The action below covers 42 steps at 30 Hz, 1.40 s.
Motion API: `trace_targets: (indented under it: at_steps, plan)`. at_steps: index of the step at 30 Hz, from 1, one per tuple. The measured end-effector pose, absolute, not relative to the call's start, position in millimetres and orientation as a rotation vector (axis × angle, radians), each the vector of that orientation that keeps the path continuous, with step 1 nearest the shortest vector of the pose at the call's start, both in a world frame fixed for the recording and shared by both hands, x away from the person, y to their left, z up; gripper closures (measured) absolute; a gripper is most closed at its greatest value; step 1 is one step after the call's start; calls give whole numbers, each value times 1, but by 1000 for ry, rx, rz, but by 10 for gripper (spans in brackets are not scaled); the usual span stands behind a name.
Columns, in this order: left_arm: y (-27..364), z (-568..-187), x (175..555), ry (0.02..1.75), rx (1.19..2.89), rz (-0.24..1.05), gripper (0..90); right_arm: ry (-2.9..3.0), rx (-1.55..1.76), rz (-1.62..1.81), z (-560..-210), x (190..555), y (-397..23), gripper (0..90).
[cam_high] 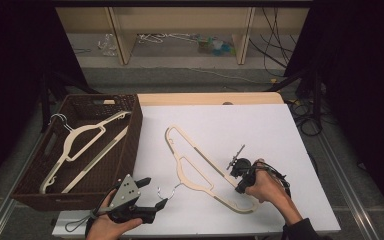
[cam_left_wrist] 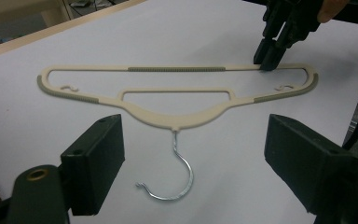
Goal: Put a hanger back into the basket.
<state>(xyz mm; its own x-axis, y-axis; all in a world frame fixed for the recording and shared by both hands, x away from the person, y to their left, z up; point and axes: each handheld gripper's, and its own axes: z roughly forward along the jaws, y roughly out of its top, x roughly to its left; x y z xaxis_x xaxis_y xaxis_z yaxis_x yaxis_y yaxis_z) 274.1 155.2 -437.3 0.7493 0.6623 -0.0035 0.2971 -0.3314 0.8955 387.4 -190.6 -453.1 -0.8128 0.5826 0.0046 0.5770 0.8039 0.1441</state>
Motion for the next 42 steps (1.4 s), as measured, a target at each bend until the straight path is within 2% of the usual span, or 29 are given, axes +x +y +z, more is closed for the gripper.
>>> trace_targets:
  at_steps: [14,20,33,42]
  plan:
    - [148,-448,286,733,1982,447,211,2983,858,195,-450,393,-194,791]
    - [145,-453,293,717,2015,461,214,2971,834,191,-439,391,-192,791]
    - [119,-476,321,528,2293,575,265,2952,739,180,-420,390,-191,792]
    - [111,-485,330,460,2350,636,307,2966,725,184,-414,391,-192,792]
